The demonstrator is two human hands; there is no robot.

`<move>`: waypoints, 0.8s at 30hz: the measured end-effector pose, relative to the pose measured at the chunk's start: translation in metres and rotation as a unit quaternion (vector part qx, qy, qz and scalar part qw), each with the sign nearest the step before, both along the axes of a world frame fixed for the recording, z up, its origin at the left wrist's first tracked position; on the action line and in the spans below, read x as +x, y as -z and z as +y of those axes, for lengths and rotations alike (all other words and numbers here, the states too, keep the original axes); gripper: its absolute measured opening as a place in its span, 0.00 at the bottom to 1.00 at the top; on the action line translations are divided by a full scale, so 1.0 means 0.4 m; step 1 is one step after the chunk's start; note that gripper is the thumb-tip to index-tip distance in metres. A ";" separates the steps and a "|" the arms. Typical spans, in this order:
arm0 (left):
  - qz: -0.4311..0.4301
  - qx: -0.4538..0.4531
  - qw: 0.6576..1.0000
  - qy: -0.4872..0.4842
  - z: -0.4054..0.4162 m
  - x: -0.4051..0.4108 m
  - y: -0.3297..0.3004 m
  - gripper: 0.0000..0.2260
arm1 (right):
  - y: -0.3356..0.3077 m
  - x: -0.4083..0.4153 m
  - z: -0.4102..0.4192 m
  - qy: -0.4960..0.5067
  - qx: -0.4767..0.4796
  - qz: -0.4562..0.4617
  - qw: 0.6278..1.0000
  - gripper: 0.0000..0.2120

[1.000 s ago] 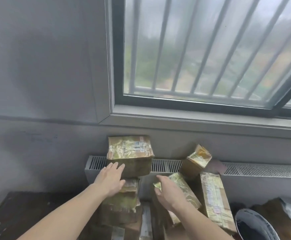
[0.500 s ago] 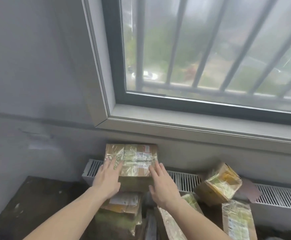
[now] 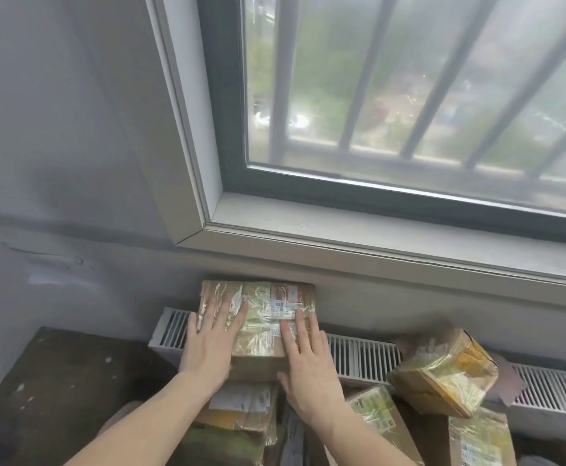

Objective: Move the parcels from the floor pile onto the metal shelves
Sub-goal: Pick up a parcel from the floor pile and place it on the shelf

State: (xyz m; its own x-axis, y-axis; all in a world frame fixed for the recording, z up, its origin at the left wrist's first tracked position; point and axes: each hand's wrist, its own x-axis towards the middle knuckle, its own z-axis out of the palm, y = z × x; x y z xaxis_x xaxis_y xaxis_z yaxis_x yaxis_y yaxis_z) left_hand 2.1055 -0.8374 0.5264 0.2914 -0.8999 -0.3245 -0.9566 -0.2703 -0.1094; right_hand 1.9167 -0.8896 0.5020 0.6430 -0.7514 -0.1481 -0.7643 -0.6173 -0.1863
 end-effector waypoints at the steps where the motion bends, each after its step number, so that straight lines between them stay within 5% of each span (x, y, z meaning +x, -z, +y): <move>1: -0.002 -0.003 1.000 -0.001 0.000 0.001 0.005 0.53 | 0.010 0.000 -0.001 0.007 -0.009 0.003 1.000 0.48; 13: -0.021 -0.007 1.000 0.006 0.005 -0.005 0.013 0.49 | 0.035 0.000 0.005 0.031 -0.121 -0.025 0.992 0.50; 24: -0.002 -0.020 1.000 0.015 0.023 -0.010 -0.039 0.50 | -0.040 -0.026 0.009 0.001 -0.117 -0.015 0.993 0.52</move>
State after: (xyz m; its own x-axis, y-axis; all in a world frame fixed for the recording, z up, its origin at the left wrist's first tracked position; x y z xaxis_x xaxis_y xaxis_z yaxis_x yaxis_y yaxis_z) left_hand 2.1015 -0.8281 0.5422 0.2647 -0.9207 -0.2868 -0.9640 -0.2452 -0.1024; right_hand 1.9063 -0.8862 0.5179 0.6431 -0.7640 0.0511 -0.7616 -0.6452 -0.0607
